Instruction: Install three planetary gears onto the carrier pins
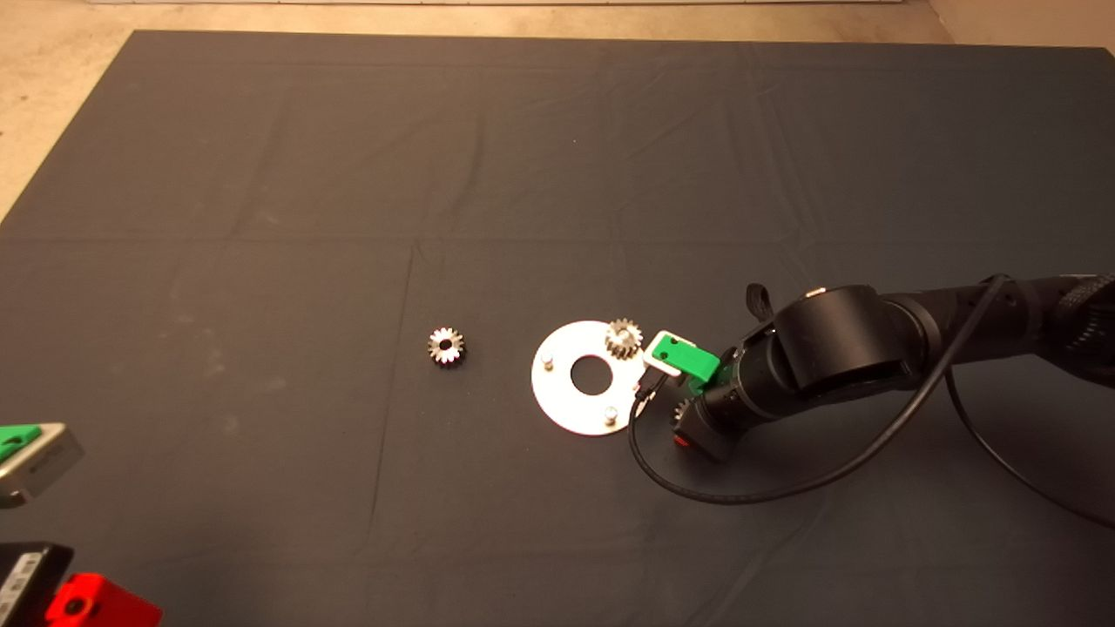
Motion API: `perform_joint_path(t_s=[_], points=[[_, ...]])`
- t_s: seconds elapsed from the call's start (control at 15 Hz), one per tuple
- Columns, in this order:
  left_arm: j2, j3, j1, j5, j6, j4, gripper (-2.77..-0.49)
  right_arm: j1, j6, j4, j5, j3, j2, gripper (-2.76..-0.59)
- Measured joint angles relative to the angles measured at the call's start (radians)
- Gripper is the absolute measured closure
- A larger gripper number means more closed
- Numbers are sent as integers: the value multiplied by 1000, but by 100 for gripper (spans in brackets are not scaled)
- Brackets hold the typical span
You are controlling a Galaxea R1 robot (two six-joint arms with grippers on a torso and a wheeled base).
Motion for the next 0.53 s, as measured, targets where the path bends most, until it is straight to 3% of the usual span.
perform_joint_path(t_s=[0.13,0.4,0.53], points=[[0,0,0,0,0,0,-275,20,3,9,0,16,0,-108],[0,0,0,0,0,0,-275,103,3,63,1,51,3,-108],[0,0,0,0,0,0,-275,118,4,87,-2,59,11,-108]])
